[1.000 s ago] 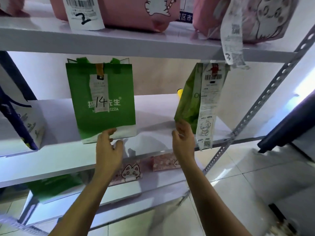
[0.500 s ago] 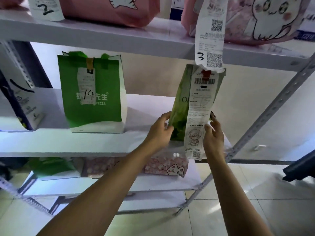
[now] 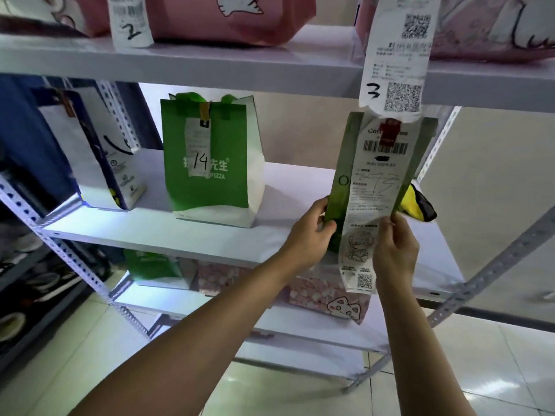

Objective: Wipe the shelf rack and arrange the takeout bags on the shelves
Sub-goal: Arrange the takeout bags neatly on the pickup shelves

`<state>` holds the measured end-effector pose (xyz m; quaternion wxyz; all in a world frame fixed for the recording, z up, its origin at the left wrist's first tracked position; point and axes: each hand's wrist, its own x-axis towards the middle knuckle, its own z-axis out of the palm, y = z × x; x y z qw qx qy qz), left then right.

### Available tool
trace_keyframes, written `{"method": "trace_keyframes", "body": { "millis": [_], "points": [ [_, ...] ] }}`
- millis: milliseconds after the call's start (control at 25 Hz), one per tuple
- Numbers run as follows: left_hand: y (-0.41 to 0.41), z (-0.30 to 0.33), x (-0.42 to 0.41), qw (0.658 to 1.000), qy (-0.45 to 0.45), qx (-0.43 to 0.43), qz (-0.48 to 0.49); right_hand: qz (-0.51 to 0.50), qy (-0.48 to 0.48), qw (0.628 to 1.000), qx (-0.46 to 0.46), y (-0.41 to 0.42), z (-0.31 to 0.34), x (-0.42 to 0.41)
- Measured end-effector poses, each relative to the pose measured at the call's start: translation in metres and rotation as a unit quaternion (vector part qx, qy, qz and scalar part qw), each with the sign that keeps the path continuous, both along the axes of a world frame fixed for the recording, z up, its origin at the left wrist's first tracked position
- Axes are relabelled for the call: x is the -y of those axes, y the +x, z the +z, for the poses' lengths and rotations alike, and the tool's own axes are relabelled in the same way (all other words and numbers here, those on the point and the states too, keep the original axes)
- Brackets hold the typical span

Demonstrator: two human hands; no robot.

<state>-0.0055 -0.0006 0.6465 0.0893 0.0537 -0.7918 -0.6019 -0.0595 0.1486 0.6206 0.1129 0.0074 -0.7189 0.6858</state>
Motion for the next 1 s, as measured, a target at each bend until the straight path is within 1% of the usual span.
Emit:
{"method": "trace_keyframes", "body": {
  "millis": [160, 240, 320, 480, 560, 680, 840, 1000],
  "points": [
    [0.015, 0.003, 0.008, 1.0, -0.011, -0.006, 0.017, 0.018, -0.027, 0.999, -0.002, -0.002, -0.001, 0.015],
    [0.024, 0.006, 0.011, 1.0, -0.014, -0.014, 0.024, 0.016, -0.025, 1.0, -0.004, 0.002, -0.002, 0.021],
    [0.031, 0.01, 0.015, 0.999, -0.019, -0.024, 0.04, 0.017, -0.02, 1.0, -0.004, 0.009, 0.0, 0.026],
    [0.052, 0.012, 0.023, 0.997, -0.031, -0.019, 0.067, 0.024, -0.022, 0.999, 0.018, 0.037, 0.007, 0.03],
    [0.07, 0.013, 0.031, 0.996, -0.024, -0.033, 0.085, 0.023, -0.017, 0.999, 0.017, 0.059, 0.012, 0.035],
    [0.102, 0.016, 0.047, 0.992, 0.024, -0.064, 0.109, 0.026, -0.011, 0.999, 0.017, 0.096, 0.016, 0.05],
    [0.158, 0.015, 0.086, 0.981, 0.072, -0.119, 0.133, 0.006, 0.006, 1.0, 0.012, 0.154, 0.012, 0.092],
    [0.221, -0.007, 0.134, 0.975, 0.073, -0.1, 0.183, 0.048, -0.002, 0.998, 0.039, 0.221, 0.0, 0.148]
  ]
}}
